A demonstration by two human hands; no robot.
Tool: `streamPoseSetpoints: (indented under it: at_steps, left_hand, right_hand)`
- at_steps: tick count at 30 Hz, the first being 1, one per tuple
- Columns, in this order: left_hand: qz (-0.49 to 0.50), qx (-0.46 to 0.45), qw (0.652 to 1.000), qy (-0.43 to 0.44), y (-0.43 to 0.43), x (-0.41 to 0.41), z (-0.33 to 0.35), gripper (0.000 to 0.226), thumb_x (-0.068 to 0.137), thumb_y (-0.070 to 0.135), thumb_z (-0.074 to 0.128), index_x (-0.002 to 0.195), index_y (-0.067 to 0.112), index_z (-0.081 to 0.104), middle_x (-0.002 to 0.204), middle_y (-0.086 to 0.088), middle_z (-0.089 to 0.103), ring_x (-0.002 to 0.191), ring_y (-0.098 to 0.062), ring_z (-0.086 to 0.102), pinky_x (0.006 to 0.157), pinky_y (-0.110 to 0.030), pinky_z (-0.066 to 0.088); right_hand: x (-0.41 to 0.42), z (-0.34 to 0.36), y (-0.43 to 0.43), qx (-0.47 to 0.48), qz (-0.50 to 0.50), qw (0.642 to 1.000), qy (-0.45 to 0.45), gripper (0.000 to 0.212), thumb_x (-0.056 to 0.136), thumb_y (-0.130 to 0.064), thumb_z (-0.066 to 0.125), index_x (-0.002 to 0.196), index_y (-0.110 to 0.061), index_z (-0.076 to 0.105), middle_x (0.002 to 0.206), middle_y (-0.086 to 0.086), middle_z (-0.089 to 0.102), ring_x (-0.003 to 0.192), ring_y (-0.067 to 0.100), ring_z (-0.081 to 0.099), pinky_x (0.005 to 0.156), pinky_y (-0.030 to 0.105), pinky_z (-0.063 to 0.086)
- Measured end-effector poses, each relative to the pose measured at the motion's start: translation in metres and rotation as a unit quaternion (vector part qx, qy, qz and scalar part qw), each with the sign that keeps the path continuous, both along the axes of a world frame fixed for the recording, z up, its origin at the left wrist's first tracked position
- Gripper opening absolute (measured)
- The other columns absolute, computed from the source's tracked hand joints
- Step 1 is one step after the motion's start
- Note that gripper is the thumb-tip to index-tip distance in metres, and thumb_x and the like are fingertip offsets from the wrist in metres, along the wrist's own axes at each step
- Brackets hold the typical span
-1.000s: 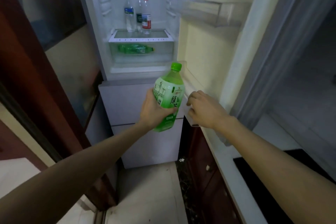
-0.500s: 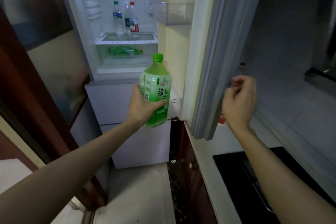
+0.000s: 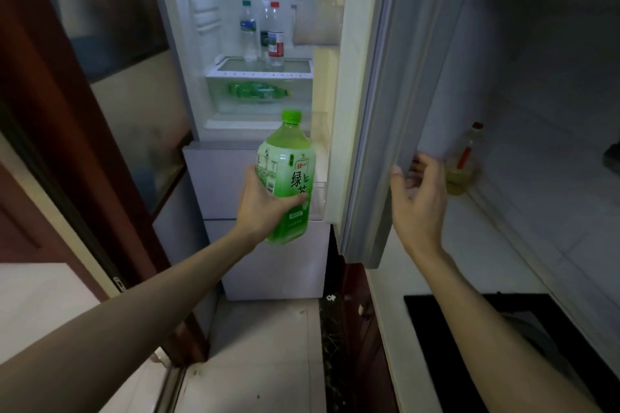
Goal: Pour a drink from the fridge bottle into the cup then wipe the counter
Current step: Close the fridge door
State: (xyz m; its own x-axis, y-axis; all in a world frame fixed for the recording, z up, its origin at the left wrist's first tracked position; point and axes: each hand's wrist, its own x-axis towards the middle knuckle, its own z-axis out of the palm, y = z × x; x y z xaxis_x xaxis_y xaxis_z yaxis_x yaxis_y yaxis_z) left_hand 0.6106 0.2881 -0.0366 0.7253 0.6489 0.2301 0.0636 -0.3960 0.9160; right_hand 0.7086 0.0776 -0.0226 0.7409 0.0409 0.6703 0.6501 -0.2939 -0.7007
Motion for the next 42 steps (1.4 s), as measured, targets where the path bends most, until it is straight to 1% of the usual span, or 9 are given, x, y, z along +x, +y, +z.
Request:
streamPoseSetpoints:
  at_steps: [2,5,8,13,20,27,33,39,42]
  left_hand:
    - [0.012,0.001,1.000,0.005,0.005,-0.005,-0.003,0.069,0.067,0.021,0.090,0.111,0.020,0.037,0.113,0.000,0.058,0.103,-0.017,0.059,0.083,-0.032,0.050]
    - [0.035,0.009,0.999,0.003,0.017,-0.015,-0.006,0.069,0.067,0.021,0.089,0.110,0.021,0.036,0.109,0.003,0.056,0.101,-0.015,0.057,0.077,-0.024,0.048]
    - [0.060,0.008,0.998,-0.001,0.033,-0.026,-0.007,0.069,0.067,0.021,0.090,0.111,0.019,0.036,0.101,0.010,0.055,0.097,-0.011,0.056,0.068,-0.014,0.043]
    - [0.109,0.019,0.994,0.000,0.068,-0.042,-0.010,0.074,0.062,0.026,0.092,0.110,0.023,0.036,0.101,0.012,0.057,0.101,-0.013,0.059,0.086,-0.033,0.051]
    - [0.165,-0.005,0.986,-0.004,0.135,-0.068,-0.021,0.077,0.058,0.030,0.093,0.112,0.025,0.040,0.115,0.002,0.063,0.108,-0.018,0.062,0.093,-0.039,0.052]
    - [0.180,-0.015,0.983,0.006,0.205,-0.080,-0.030,0.079,0.056,0.034,0.093,0.114,0.028,0.038,0.114,0.005,0.061,0.105,-0.015,0.061,0.091,-0.038,0.054]
    - [0.172,-0.038,0.984,0.001,0.252,-0.087,-0.035,0.084,0.054,0.038,0.092,0.118,0.029,0.038,0.116,0.006,0.061,0.106,-0.016,0.062,0.093,-0.044,0.054]
    - [0.162,-0.058,0.985,0.000,0.281,-0.095,-0.040,0.089,0.043,0.053,0.083,0.116,0.031,0.037,0.114,0.005,0.061,0.105,-0.017,0.063,0.091,-0.046,0.056]
    - [0.161,-0.072,0.984,-0.002,0.292,-0.095,-0.043,0.091,0.042,0.054,0.083,0.117,0.032,0.037,0.113,0.008,0.061,0.104,-0.015,0.064,0.090,-0.046,0.056]
  right_hand:
    - [-0.003,0.000,0.009,-0.010,0.015,1.000,-0.017,0.034,0.094,-0.024,0.062,0.120,-0.004,0.054,0.109,0.010,0.060,0.089,0.009,0.054,0.075,0.003,0.039]
    - [-0.007,0.000,0.025,-0.037,0.056,0.997,-0.028,0.039,0.092,-0.030,0.065,0.121,-0.008,0.051,0.107,0.007,0.059,0.087,0.013,0.056,0.076,0.017,0.046]
    - [-0.014,0.005,0.048,-0.064,0.095,0.993,-0.042,0.040,0.089,-0.030,0.067,0.117,-0.008,0.048,0.104,0.007,0.054,0.082,0.011,0.052,0.070,0.012,0.042]
    - [-0.025,0.014,0.098,-0.159,0.097,0.959,-0.215,0.030,0.090,-0.020,0.067,0.111,-0.011,0.048,0.102,0.012,0.046,0.084,0.020,0.049,0.066,0.025,0.044]
    - [-0.034,0.028,0.177,-0.234,0.099,0.902,-0.348,0.015,0.092,-0.012,0.063,0.104,-0.007,0.069,0.082,0.010,0.039,0.071,0.023,0.039,0.053,0.032,0.035]
    - [-0.041,0.030,0.270,-0.271,0.053,0.884,-0.378,0.016,0.093,-0.016,0.054,0.100,-0.013,0.067,0.077,0.007,0.037,0.068,0.024,0.039,0.053,0.035,0.033]
    - [-0.044,0.034,0.343,-0.363,-0.001,0.859,-0.361,0.025,0.087,-0.021,0.052,0.110,-0.017,0.061,0.083,0.008,0.041,0.075,0.025,0.043,0.057,0.033,0.031]
    - [-0.037,0.054,0.408,-0.460,0.012,0.819,-0.342,0.037,0.086,-0.026,0.054,0.121,-0.013,0.057,0.094,0.014,0.052,0.085,0.031,0.054,0.058,0.036,0.043]
    - [-0.028,0.062,0.439,-0.508,0.027,0.804,-0.306,0.041,0.091,-0.026,0.048,0.131,-0.016,0.050,0.097,0.016,0.058,0.087,0.033,0.058,0.057,0.034,0.037]
